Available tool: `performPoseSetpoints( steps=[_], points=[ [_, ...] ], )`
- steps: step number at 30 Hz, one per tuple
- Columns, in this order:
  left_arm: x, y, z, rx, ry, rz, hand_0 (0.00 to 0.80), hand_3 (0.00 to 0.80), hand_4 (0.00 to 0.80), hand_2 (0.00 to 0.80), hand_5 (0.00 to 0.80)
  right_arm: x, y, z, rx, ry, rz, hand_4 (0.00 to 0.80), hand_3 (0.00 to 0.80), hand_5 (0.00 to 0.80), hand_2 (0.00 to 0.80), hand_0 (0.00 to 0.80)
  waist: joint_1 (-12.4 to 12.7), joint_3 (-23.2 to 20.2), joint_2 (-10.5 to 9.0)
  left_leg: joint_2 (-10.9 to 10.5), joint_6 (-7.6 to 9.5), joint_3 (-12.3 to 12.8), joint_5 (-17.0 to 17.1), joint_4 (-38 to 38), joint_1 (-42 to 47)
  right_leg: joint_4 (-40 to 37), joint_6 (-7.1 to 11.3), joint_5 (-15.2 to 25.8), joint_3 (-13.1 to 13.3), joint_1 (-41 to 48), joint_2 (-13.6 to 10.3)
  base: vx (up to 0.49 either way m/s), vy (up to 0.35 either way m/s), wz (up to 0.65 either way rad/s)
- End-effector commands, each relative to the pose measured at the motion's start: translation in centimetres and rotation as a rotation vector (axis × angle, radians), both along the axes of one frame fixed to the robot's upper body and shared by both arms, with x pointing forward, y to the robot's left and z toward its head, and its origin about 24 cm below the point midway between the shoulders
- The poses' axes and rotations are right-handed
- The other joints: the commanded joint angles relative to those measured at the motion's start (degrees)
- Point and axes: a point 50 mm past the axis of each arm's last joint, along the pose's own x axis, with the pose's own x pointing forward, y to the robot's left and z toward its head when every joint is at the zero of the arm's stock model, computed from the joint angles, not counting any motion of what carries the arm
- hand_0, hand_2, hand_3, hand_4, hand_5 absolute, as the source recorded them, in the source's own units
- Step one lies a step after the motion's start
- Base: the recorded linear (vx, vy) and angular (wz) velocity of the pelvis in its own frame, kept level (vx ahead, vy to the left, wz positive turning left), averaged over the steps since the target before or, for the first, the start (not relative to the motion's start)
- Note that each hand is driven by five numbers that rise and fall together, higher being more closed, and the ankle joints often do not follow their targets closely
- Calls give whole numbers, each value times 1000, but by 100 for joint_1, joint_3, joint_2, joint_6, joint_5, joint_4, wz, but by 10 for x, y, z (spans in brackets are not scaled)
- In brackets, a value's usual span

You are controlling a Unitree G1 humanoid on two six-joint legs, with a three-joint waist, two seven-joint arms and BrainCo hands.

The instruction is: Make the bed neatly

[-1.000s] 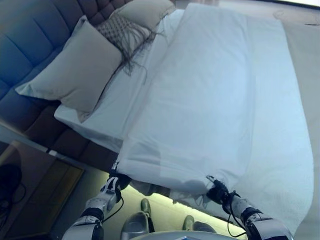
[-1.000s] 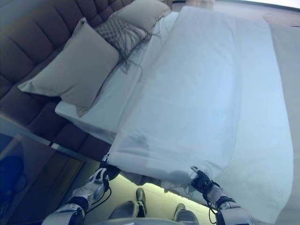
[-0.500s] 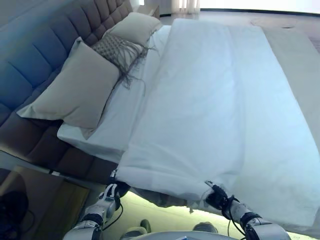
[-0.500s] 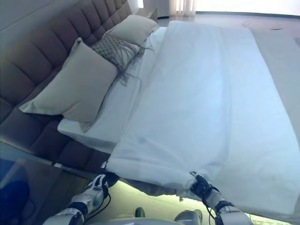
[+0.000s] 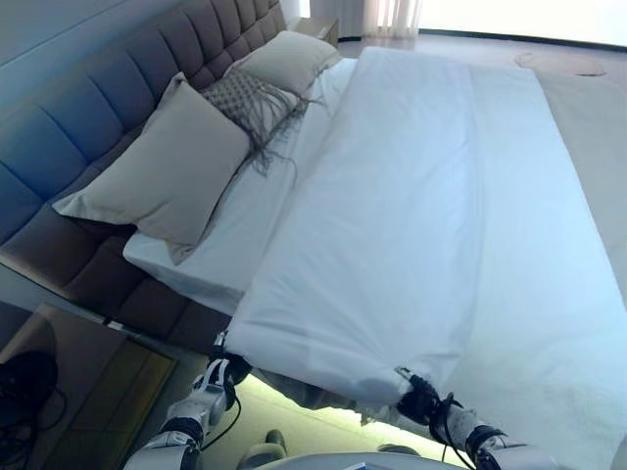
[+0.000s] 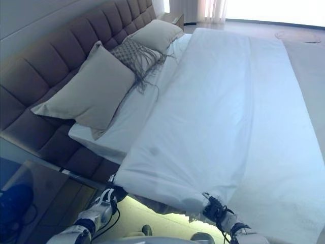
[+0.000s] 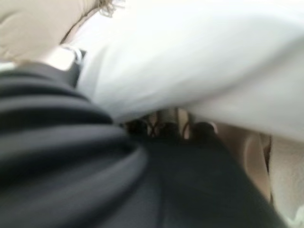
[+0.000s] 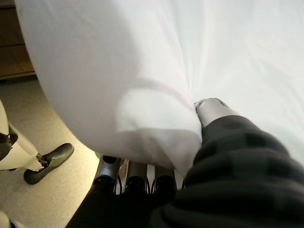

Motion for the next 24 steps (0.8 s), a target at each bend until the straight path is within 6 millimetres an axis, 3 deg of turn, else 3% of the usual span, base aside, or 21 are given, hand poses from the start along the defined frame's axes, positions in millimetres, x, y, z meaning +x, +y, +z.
performPoseSetpoints(
  steps=[1, 15, 16, 17, 18, 24],
  points=[
    [-6, 83, 19, 129, -118, 314, 800, 800, 800, 800, 800, -24, -26, -3, -77, 97, 24, 800, 800, 800, 800, 800, 474, 83, -145, -338, 183, -160, -607, 246, 51, 762, -30, -266, 321, -362, -125, -20, 136, -24],
    [-16, 72, 10, 117, -103, 265, 800, 800, 800, 800, 800, -39, -25, -8, -85, 169, 87, 800, 800, 800, 800, 800, 536, 21, -56, -489, 255, -118, -637, -167, 304, 288, 128, -85, 182, -109, -264, -8, 83, -1],
    [-18, 72, 10, 119, -101, 260, 700, 700, 700, 700, 700, -42, -24, -9, -81, 187, 96, 643, 643, 643, 643, 643, 536, 15, -58, -492, 258, -115, -636, -197, 324, 251, 136, -74, 181, -88, -264, 0, 0, 0],
    [-19, 72, 9, 122, -101, 255, 464, 464, 464, 464, 464, -45, -23, -10, -77, 212, 103, 132, 132, 132, 132, 132, 537, 7, -61, -493, 261, -114, -632, -225, 343, 216, 141, -63, 181, -66, -263, 25, -2, 7],
    [-21, 73, 9, 124, -101, 246, 0, 0, 0, 0, 0, -49, -21, -11, -67, 247, 114, 0, 0, 0, 0, 0, 546, -13, -70, -493, 266, -117, -642, -243, 355, 164, 150, -48, 182, -40, -261, 26, -12, 11],
    [-21, 77, 11, 146, -111, 231, 0, 0, 0, 0, 0, -67, -17, -12, -19, 362, 204, 0, 0, 0, 0, 0, 583, -91, -112, -449, 246, -113, -647, -298, 381, 5, 161, 1, 154, 43, -229, 8, -26, 8]
  ],
)
